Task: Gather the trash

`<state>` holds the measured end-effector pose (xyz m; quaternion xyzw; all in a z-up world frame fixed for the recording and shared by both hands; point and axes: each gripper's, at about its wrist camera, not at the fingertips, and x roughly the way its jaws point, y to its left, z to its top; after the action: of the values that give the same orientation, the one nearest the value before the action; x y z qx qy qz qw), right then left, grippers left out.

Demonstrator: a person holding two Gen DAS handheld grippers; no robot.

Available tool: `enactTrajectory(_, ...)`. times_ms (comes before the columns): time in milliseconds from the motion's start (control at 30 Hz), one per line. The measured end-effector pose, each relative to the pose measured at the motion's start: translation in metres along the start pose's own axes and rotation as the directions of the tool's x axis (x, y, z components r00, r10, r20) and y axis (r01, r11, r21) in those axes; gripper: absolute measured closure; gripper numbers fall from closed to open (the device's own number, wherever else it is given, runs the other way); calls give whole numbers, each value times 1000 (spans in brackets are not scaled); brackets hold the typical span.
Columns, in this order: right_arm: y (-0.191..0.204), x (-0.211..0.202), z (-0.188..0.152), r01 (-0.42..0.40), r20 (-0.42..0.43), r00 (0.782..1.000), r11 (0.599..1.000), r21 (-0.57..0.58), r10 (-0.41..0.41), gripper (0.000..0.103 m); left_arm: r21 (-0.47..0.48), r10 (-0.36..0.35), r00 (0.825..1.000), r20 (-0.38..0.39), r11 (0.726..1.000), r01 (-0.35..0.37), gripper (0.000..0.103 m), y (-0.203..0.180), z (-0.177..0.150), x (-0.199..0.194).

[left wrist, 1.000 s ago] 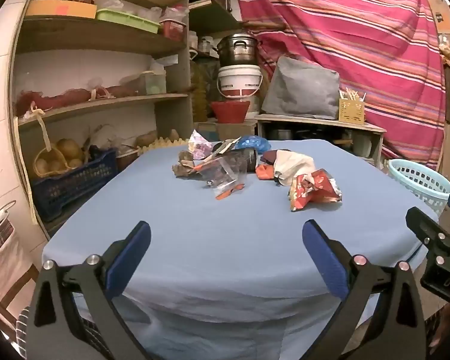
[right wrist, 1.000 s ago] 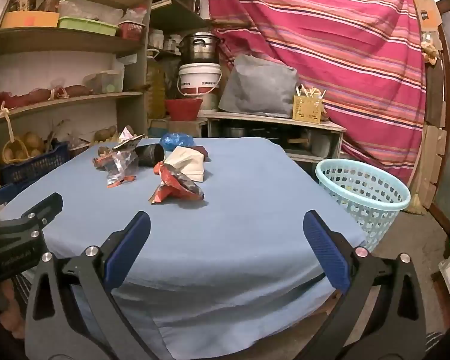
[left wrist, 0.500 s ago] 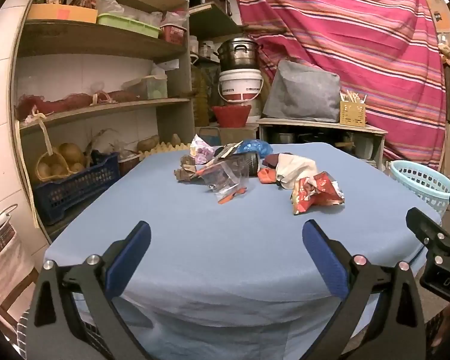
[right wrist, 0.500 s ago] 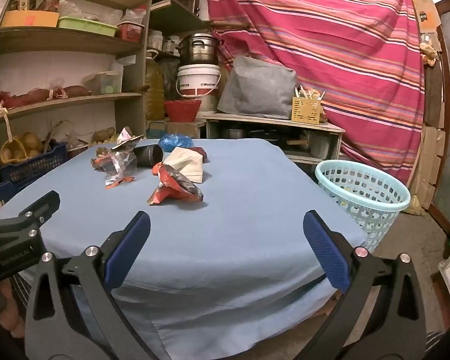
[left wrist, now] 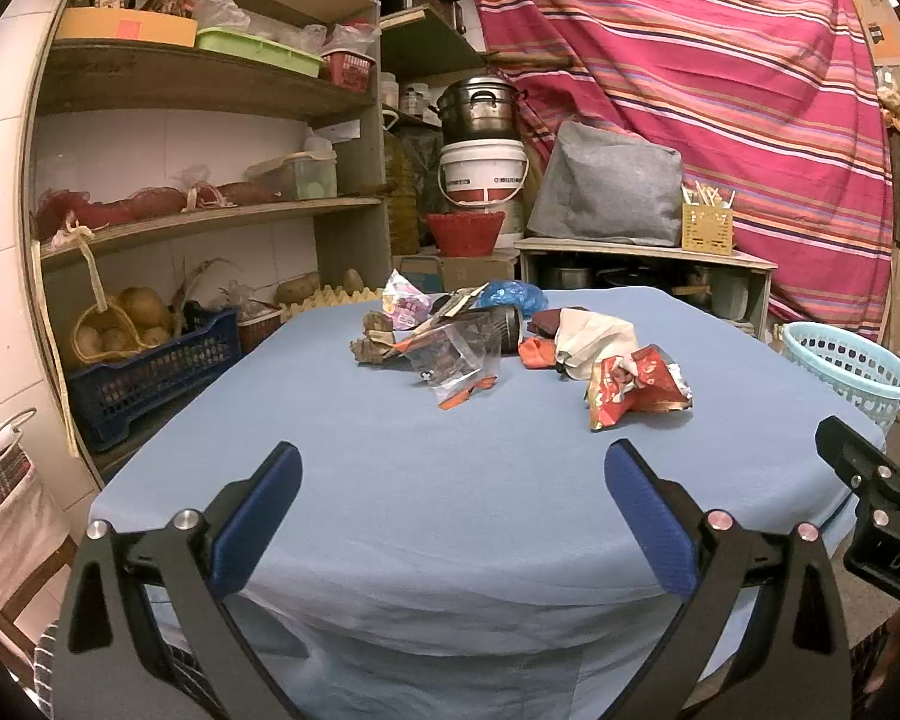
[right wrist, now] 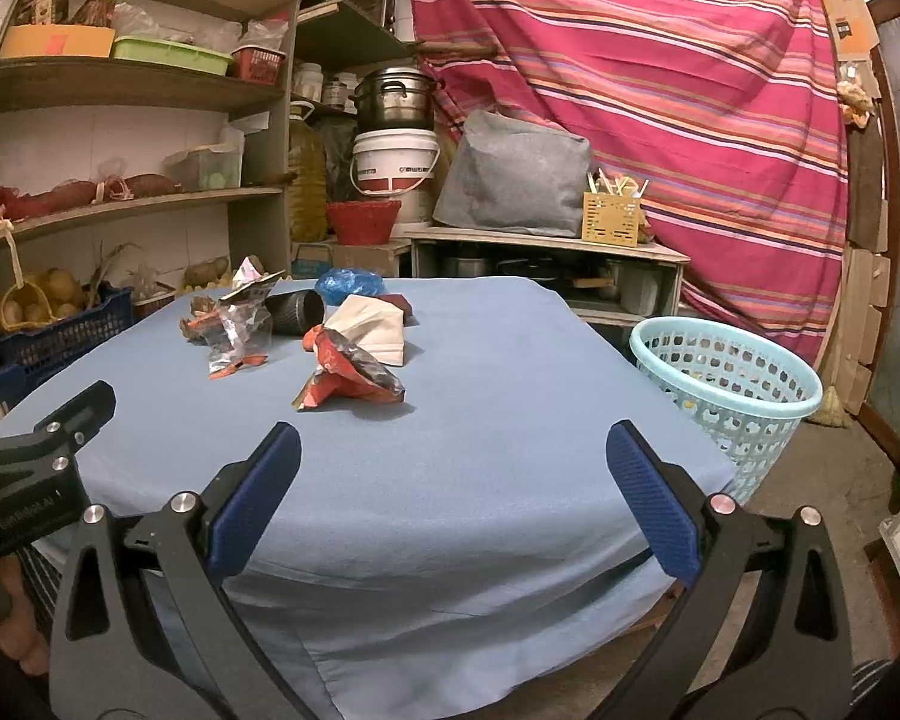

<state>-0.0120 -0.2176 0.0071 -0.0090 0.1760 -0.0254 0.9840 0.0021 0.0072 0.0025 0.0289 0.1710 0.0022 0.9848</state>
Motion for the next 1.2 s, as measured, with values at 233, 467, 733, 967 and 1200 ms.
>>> enactTrajectory(233, 0, 2, -2, 2, 8, 1000, 1000, 1, -2, 4, 3, 2, 1000, 1, 1000, -2, 4, 0, 0, -1)
enactTrajectory(467, 0, 2, -2, 4, 9, 1000, 1000, 0, -4, 4, 3, 4, 1000, 8, 1000, -4, 4, 5, 3, 0)
enactTrajectory(733, 0, 0, -2, 9, 13, 1000, 1000, -4, -9, 4, 4, 6, 1000, 10, 1000, -6, 4, 5, 2, -1)
enactTrajectory(967, 0, -1, -1, 12, 14, 1000, 1000, -6, -12, 4, 3, 7, 1000, 10, 1000, -7, 4, 6, 2, -1)
enactTrajectory(1200, 0, -1, -1, 11, 13, 1000, 1000, -6, -11, 4, 3, 7, 1000, 11, 1000, -7, 4, 5, 1, -1)
